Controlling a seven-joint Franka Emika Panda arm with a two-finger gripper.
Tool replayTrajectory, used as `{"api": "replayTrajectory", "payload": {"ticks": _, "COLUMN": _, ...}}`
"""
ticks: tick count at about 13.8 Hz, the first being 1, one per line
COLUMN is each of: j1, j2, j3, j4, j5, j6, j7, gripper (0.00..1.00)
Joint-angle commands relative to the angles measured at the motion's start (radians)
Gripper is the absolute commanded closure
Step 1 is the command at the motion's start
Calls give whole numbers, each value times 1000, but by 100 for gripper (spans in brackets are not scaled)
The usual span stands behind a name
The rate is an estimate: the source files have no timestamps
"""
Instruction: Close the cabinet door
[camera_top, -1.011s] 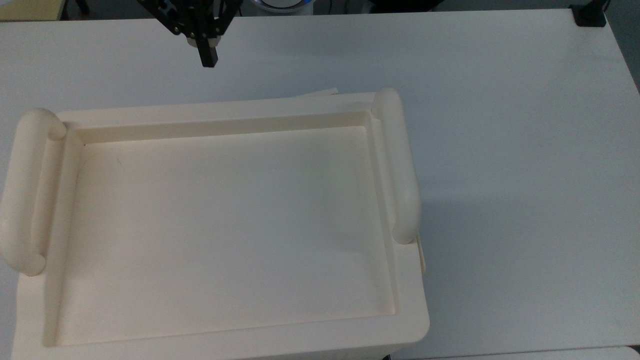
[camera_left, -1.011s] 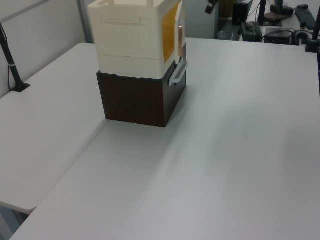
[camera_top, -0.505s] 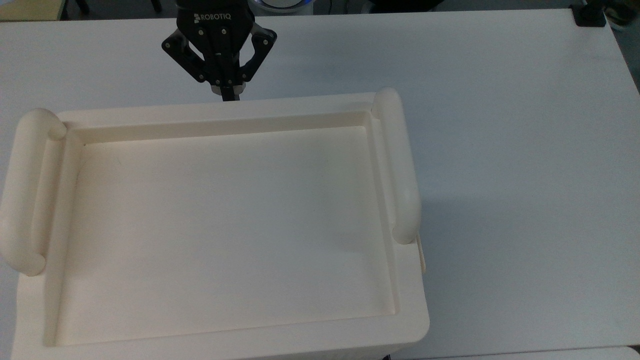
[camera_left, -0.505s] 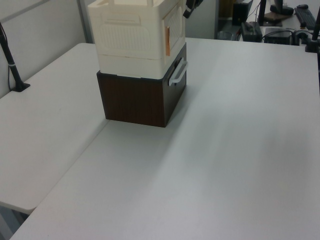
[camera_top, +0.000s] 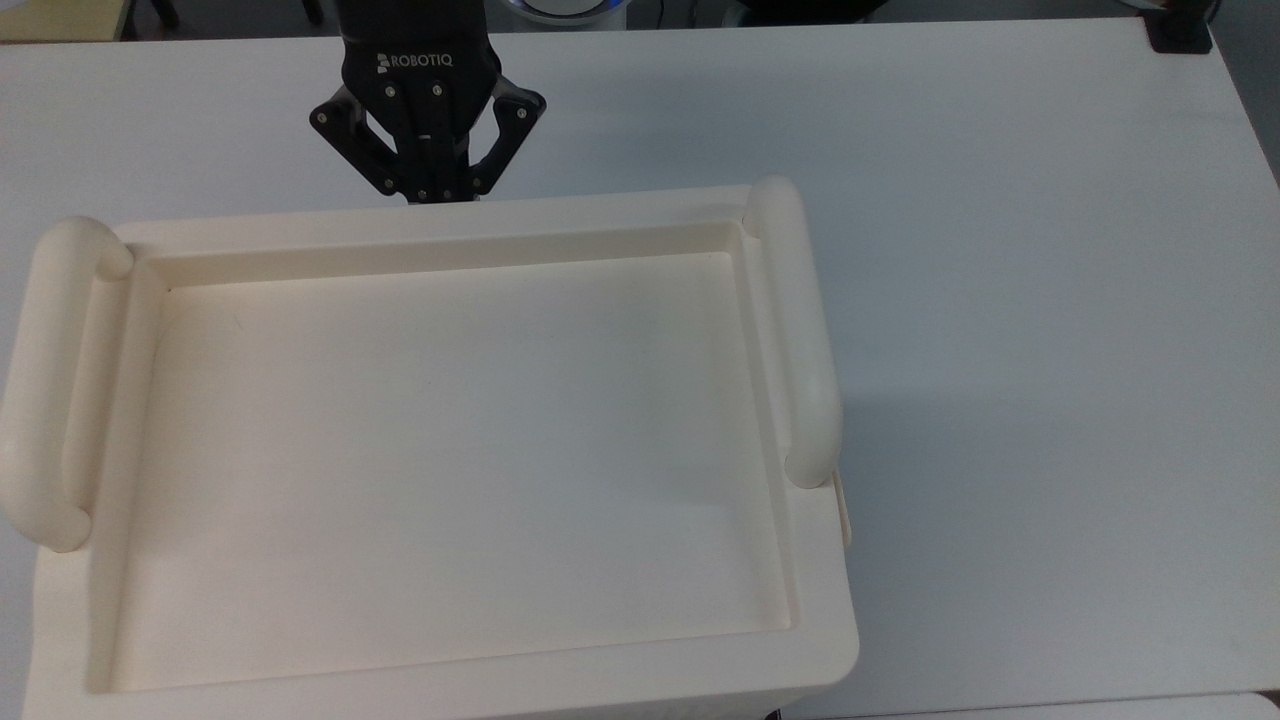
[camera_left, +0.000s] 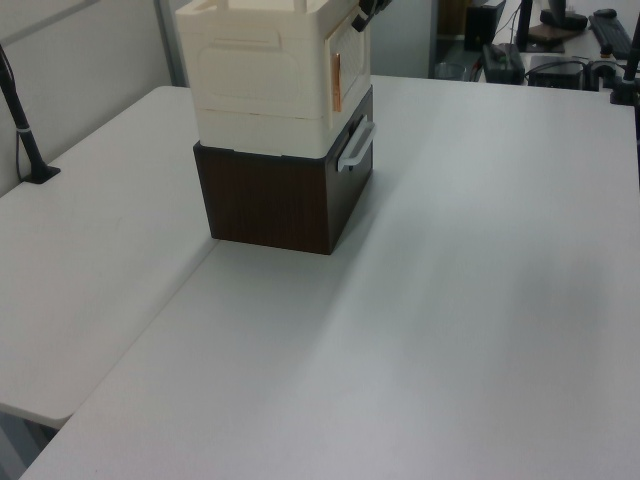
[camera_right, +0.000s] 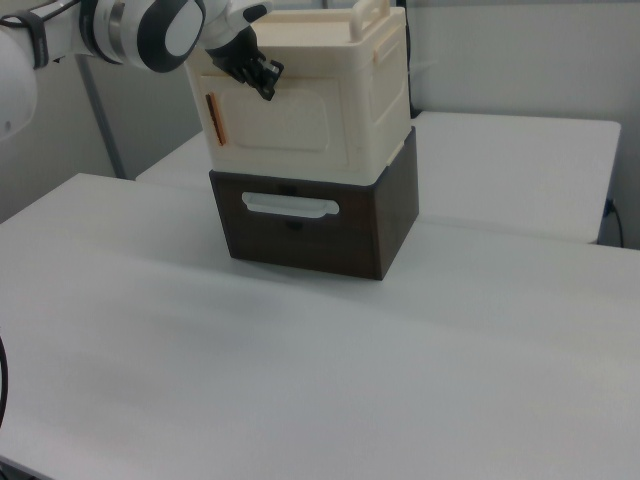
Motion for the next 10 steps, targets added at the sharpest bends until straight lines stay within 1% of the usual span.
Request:
{"api": "replayTrajectory", "payload": {"ticks": 1, "j1": 3, "j2": 14, "j3": -3, "j4": -10, "j5": 2, "j6": 48, "j7": -4, "gripper": 100}}
{"api": "replayTrajectory", "payload": {"ticks": 3, "j1": 3, "j2": 19, "j3": -4, "j4": -13, "j5": -1, "j6": 86, "j7": -4, "gripper": 100}}
{"api": "replayTrajectory", "payload": {"ticks": 7, "j1": 2, "j2": 19, "j3": -4, "j4": -14, "j5": -2, "j6": 73, "j7": -47, "gripper": 100}}
{"api": "replayTrajectory", "payload": {"ticks": 8, "j1": 2, "j2": 16, "j3": -4, "j4": -17, "j5": -2, "j6": 54, "j7": -62, "gripper": 100}}
{"api": "replayTrajectory", "payload": {"ticks": 10, "j1": 2, "j2": 12, "j3": -4, "j4": -17, "j5": -16, "j6": -96, "j7": -90, "gripper": 100}}
